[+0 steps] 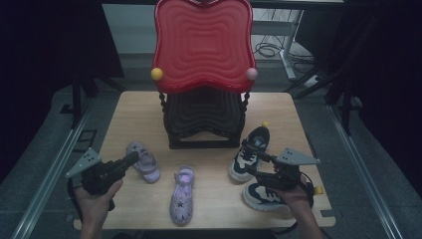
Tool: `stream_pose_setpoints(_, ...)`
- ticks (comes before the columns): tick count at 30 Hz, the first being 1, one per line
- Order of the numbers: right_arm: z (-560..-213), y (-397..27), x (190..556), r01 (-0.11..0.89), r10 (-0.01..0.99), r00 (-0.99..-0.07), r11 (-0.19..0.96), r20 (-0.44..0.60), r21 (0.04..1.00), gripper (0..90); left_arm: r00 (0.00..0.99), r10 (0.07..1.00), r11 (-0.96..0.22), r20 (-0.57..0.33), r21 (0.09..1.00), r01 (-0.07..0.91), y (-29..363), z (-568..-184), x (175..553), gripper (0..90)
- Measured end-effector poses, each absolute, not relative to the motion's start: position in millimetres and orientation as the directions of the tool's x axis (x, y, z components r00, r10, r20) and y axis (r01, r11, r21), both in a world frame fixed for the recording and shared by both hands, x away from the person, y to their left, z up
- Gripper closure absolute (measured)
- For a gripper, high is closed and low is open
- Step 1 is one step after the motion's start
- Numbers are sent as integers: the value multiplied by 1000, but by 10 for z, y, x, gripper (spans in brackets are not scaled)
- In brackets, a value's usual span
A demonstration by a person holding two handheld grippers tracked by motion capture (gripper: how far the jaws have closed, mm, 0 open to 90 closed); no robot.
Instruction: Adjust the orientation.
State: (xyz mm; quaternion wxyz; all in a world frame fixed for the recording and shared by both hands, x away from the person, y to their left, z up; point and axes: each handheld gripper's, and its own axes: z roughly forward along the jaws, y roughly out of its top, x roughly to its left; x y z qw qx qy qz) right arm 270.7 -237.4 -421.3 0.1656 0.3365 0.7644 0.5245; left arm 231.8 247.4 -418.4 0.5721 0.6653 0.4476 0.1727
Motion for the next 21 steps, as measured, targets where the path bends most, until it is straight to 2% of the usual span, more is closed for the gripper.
stream_pose_setpoints(4, -4264, -2338, 2743, 363, 682, -722, 231, 116, 903, 372, 536, 792, 48, -292, 905, 423, 2465, -4245, 2351, 899)
stream_pose_setpoints(13, -4309, -2266, 2741, 356, 684, -723, 251, 95, 900, 378, 493, 815, 93, -305, 908, 408, 2551, -4265, 2342, 893)
stream_pose_setpoints(21, -4351, -2267, 2774, 365, 693, -715, 257, 93, 895, 378, 497, 805, 66, -325, 881, 469, 2473, -4421, 2468, 894)
